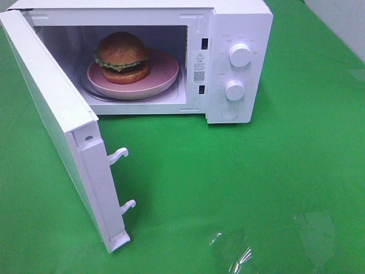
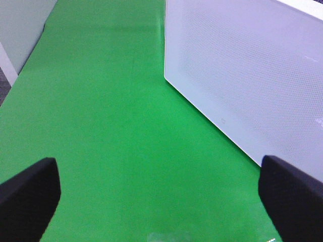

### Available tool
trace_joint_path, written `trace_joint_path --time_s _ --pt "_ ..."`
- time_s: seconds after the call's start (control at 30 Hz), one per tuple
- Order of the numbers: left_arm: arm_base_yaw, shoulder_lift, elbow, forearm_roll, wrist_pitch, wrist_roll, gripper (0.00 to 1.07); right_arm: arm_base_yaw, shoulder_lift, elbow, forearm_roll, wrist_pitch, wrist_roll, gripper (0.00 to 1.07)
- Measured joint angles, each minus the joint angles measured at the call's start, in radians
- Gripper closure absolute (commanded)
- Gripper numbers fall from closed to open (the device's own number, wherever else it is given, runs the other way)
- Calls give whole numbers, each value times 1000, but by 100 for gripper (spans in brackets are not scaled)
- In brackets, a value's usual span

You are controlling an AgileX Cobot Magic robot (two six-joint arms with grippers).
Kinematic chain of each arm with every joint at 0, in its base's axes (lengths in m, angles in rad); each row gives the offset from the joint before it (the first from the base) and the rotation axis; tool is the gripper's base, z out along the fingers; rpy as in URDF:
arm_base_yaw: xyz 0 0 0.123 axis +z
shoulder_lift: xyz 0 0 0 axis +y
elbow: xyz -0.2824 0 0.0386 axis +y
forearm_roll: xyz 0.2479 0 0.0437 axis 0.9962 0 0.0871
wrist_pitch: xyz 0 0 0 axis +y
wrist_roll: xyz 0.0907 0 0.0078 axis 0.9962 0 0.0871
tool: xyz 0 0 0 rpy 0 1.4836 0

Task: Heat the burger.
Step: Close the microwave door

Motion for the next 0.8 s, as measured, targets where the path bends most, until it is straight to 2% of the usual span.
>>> trace_joint_path --time_s 0.47,0.57,0.6,0.63,0.67,0.7,0.73,0.77,0.8 --pt "0 0 -1 0 -3 0 8 0 0 0 0 0 0 31" --pt "0 0 -18 0 -27 -8 14 0 0 0 0 0 0 31" --pt "0 0 -30 5 -72 -16 20 0 0 0 0 0 0 31" --pt "0 0 -30 5 -72 -16 20 0 0 0 0 0 0 31" --pt "0 0 -33 12 -110 -18 27 0 0 0 0 0 0 31" --pt "0 0 -33 12 -110 -18 27 0 0 0 0 0 0 31" --pt "0 2 -34 18 -132 -19 34 0 0 0 0 0 0 31" --pt "0 2 -34 18 -132 -19 34 0 0 0 0 0 0 31" --pt "0 17 -35 23 -164 -20 43 0 0 0 0 0 0 31"
